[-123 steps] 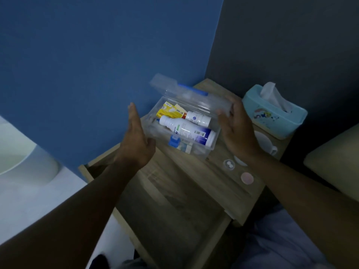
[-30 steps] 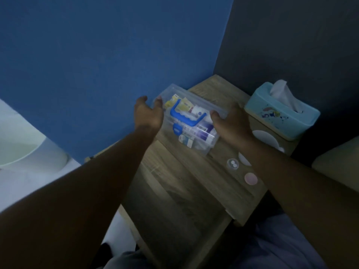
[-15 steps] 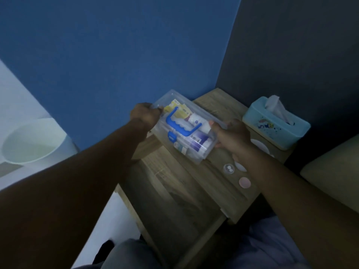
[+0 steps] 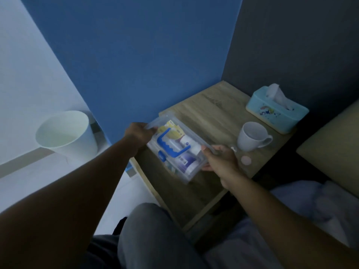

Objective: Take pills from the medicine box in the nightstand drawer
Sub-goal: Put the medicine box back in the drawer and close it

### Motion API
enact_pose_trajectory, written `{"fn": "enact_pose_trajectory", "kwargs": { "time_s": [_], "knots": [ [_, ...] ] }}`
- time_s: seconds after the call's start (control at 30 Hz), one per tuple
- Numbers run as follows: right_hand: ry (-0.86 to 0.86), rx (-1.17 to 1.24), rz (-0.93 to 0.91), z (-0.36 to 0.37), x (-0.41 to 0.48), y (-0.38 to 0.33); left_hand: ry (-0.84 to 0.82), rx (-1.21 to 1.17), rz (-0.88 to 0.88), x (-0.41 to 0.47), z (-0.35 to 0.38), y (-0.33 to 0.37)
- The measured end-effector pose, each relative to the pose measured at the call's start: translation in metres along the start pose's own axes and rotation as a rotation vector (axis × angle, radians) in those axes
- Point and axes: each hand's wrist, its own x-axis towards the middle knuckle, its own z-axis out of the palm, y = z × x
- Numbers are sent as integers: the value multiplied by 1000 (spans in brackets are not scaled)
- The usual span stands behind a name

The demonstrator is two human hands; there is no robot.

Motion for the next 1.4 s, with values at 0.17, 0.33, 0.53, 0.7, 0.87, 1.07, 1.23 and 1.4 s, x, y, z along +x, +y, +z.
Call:
{"fn": "enact_pose_trajectory", "kwargs": {
  "time_s": [0.17, 0.33, 0.53, 0.7, 0.87, 1.07, 1.23, 1.4],
  "knots": [
    [-16, -35, 66, 17, -4, 45, -69, 35, -106, 10, 6, -37],
    [59, -34, 98, 35, 12, 69, -135, -2, -187, 28, 25, -65],
    [165, -88, 125, 51, 32, 101, -152, 24, -134, 46, 53, -93],
    [181, -95, 129, 55, 43, 121, -123, 70, -77, 58, 67, -106],
    [149, -121, 143, 53, 48, 132, -122, 21, -73, 58, 75, -121],
    [51, -35, 236, 46, 48, 133, -129, -6, 4, 49, 71, -123],
    [110, -400, 59, 39, 28, 119, -98, 175, 184, 33, 49, -109],
    [92, -588, -329, 32, 8, 97, 27, 285, 341, 8, 24, -120]
  ]
}}
